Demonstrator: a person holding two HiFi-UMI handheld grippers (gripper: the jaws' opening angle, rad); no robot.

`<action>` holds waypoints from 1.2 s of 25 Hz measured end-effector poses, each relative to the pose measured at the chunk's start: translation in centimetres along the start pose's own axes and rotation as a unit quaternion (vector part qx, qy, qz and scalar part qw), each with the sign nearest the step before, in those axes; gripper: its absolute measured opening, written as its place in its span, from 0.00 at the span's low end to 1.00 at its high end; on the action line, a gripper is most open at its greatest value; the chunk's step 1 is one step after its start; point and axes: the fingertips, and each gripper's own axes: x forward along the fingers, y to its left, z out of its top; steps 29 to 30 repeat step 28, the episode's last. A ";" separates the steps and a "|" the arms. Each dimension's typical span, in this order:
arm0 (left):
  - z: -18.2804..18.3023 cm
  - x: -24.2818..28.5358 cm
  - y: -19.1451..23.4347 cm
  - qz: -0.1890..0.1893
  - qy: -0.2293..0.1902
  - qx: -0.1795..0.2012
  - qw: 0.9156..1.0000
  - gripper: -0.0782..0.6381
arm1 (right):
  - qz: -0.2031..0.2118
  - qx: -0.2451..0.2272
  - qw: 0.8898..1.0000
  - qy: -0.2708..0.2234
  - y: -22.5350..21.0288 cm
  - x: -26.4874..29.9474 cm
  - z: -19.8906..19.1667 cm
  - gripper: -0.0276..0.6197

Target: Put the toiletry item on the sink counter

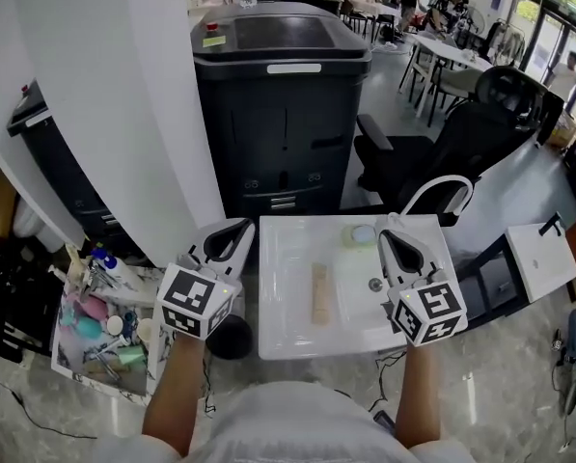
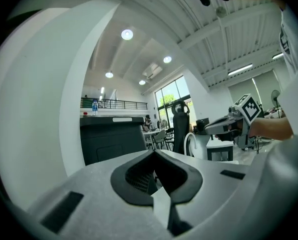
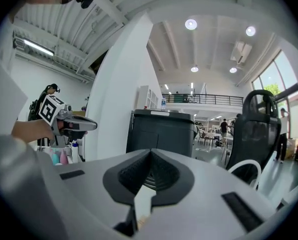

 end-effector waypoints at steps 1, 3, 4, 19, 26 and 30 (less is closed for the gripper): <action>0.1 -0.2 0.2 0.002 -0.001 0.001 1.000 0.12 | 0.000 -0.002 1.000 -0.001 0.2 0.2 0.1 0.04; 0.1 -0.5 0.7 0.006 -0.002 0.007 1.000 0.12 | 0.001 -0.005 1.000 -0.003 0.7 0.6 0.3 0.04; 0.0 -0.6 1.0 0.008 -0.001 0.010 1.000 0.12 | 0.001 -0.007 1.000 -0.004 0.8 0.8 0.4 0.04; -0.7 -1.3 2.5 0.019 0.002 0.002 1.000 0.12 | 0.014 -0.003 1.000 0.002 1.9 2.1 -0.1 0.04; -0.9 -1.6 2.3 0.021 0.006 0.001 1.000 0.12 | 0.016 0.000 1.000 -0.002 2.0 1.8 0.0 0.04; -0.9 -1.7 2.1 0.021 0.006 0.001 1.000 0.12 | 0.015 0.000 1.000 -0.002 2.0 1.6 0.1 0.04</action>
